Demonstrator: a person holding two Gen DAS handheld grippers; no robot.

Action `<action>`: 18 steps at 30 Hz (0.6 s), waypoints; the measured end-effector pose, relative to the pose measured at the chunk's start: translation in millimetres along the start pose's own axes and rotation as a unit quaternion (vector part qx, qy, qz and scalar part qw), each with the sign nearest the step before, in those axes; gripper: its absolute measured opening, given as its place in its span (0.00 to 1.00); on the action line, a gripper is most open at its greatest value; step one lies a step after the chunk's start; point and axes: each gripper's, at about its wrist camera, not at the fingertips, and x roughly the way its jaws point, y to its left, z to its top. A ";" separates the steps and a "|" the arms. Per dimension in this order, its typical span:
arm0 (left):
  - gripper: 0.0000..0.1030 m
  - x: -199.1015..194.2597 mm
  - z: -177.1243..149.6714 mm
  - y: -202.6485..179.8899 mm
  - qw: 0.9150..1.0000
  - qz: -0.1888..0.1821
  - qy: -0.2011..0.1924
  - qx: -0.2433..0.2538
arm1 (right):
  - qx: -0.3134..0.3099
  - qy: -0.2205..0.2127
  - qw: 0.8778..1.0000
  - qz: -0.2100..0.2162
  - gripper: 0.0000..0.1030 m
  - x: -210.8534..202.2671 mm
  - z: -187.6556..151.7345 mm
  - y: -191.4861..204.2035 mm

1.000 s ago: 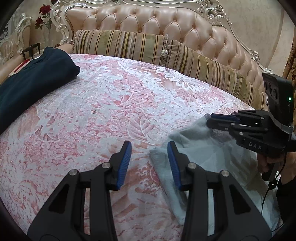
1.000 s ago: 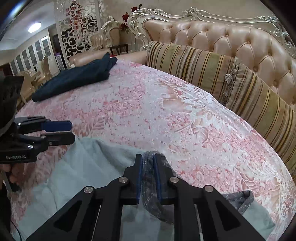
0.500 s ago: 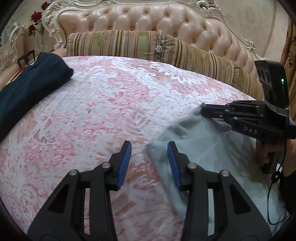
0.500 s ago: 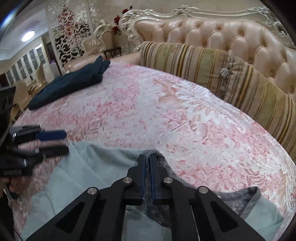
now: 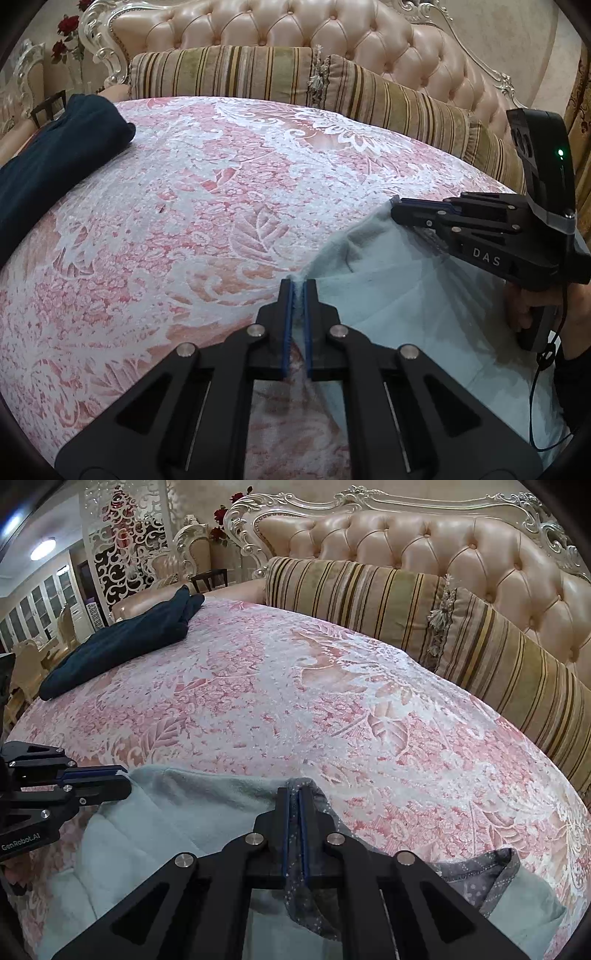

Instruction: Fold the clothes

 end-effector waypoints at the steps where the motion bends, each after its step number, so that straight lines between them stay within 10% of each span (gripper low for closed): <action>1: 0.07 0.2 0.0 0.2 1.000 0.000 0.000 -0.001 | 0.000 0.001 1.000 0.000 0.04 0.1 0.4 0.0; 4: 0.15 0.0 -0.2 1.0 1.000 0.009 -0.004 -0.002 | 0.016 0.006 1.000 0.006 0.08 -2.7 2.8 -4.9; 8: 0.29 -3.4 2.5 6.3 1.000 0.015 -0.005 -0.012 | 0.019 -0.007 1.000 -0.011 0.47 -24.5 7.8 -14.0; 14: 0.31 -43.3 -1.1 1.9 0.999 0.026 -0.036 -0.027 | 0.035 -0.037 0.996 -0.077 0.52 -93.5 -7.1 -42.2; 18: 0.31 -50.3 -25.7 -36.6 0.997 0.055 -0.019 0.051 | 0.050 -0.027 0.996 -0.075 0.60 -133.0 -43.8 -56.0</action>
